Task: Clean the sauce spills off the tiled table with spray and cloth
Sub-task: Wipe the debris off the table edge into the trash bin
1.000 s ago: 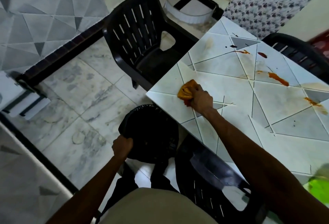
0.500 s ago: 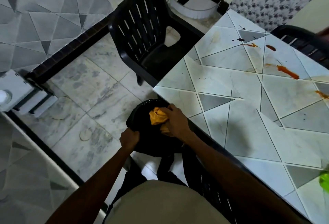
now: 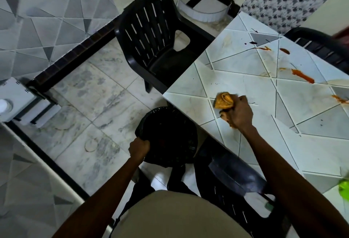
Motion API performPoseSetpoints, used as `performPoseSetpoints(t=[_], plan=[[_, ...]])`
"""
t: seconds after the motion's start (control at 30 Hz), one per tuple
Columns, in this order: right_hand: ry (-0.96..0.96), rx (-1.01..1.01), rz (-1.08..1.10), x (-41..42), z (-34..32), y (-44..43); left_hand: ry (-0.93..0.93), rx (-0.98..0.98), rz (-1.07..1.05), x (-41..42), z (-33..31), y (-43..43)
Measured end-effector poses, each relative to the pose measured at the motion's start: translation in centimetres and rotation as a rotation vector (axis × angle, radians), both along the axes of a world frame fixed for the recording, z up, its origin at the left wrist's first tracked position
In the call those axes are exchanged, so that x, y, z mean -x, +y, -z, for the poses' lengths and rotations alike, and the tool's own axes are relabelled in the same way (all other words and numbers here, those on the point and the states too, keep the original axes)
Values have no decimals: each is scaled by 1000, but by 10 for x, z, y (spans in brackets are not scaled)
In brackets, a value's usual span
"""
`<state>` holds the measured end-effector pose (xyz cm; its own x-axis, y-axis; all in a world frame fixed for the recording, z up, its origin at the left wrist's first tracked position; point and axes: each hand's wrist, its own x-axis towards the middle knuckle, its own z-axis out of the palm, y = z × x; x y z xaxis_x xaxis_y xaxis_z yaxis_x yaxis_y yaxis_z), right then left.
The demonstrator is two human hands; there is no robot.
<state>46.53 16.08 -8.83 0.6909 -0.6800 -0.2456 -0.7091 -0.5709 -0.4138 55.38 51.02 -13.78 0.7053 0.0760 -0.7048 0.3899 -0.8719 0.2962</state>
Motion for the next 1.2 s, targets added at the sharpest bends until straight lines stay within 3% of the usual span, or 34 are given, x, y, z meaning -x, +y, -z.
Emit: performPoseSetpoints(t=[0.13,0.27,0.37,0.53,0.73,0.9,1.07,1.2], plan=[[26,-83,-119,-9,22,57,-6,-2,1,1,1,-1],[18,-360,-289,-21,20,130,-8,10,-14,2,1,0],[-73,-411,-336,-25,5,142,-18,23,-4,-1,3,2],[-233,-264,-208,-37,-26,83,-5,28,11,-3,4,2],[-122,26,71,-64,-33,-54,-1,11,-5,-7,3,7],[43,-33,84,-66,-12,-98,1,13,-28,-8,-1,9],[78,-227,-39,-76,-12,-17,-1,23,-31,-10,-2,10],[138,-349,-326,-65,-5,70,-18,16,6,-12,-5,9]])
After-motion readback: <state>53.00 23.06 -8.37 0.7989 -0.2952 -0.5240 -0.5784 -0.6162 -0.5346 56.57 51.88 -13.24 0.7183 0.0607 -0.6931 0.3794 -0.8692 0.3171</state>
